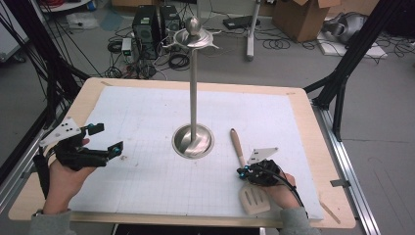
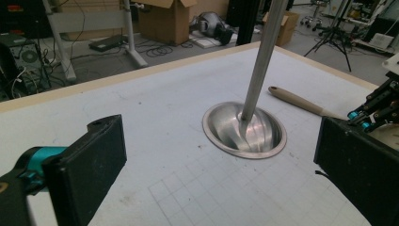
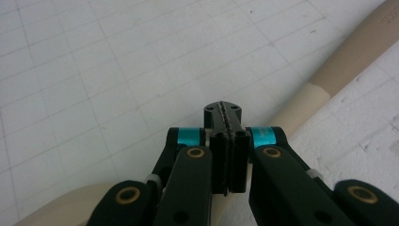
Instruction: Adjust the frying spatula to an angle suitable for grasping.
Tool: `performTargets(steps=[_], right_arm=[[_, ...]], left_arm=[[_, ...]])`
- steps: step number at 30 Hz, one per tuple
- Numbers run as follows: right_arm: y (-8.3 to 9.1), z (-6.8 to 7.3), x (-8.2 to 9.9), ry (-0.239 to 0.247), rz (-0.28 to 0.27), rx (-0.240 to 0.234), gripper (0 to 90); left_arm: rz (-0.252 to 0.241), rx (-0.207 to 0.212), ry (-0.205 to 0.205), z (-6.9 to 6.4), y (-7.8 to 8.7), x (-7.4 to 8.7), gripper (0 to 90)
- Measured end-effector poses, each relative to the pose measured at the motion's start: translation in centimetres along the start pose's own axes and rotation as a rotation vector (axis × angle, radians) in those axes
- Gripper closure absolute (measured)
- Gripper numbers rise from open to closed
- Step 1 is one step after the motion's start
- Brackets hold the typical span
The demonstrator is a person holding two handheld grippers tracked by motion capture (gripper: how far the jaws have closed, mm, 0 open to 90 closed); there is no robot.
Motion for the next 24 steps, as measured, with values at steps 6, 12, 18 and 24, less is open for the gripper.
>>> performTargets(steps=[6,12,18,24], right_arm=[[0.2,-0.1,0.2,0.0,-0.005,0.004,90.0],[0.6,-0.5,0.7,-0.013,-0.016,0.0,90.0],[1.2,-0.9,1.1,-0.027,-0.025,0.002,90.0],[1.4,-1.1,1.4,-0.032,-0.026,0.001,90.0]], left_arm=[[-0.003,0.0,0.003,0.0,0.1,0.0,3.3],[-0.002,-0.002,0.006,0.1,0.0,0.1,3.3],[0.002,-0.002,0.001,0.0,-0.1,0.1,3.3],[0.005,-0.001,0.004,0.1,-0.1,0.2,3.3]])
Point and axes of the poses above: each handheld gripper's, and its own axes: y roughly backward along the jaws, x roughly out of its underside, z roughly to its left, the point moved 9 cm from there along -y, roughly forward along the jaws, and after that the axes turned 13 degrees about x, right-handed, at the moved point
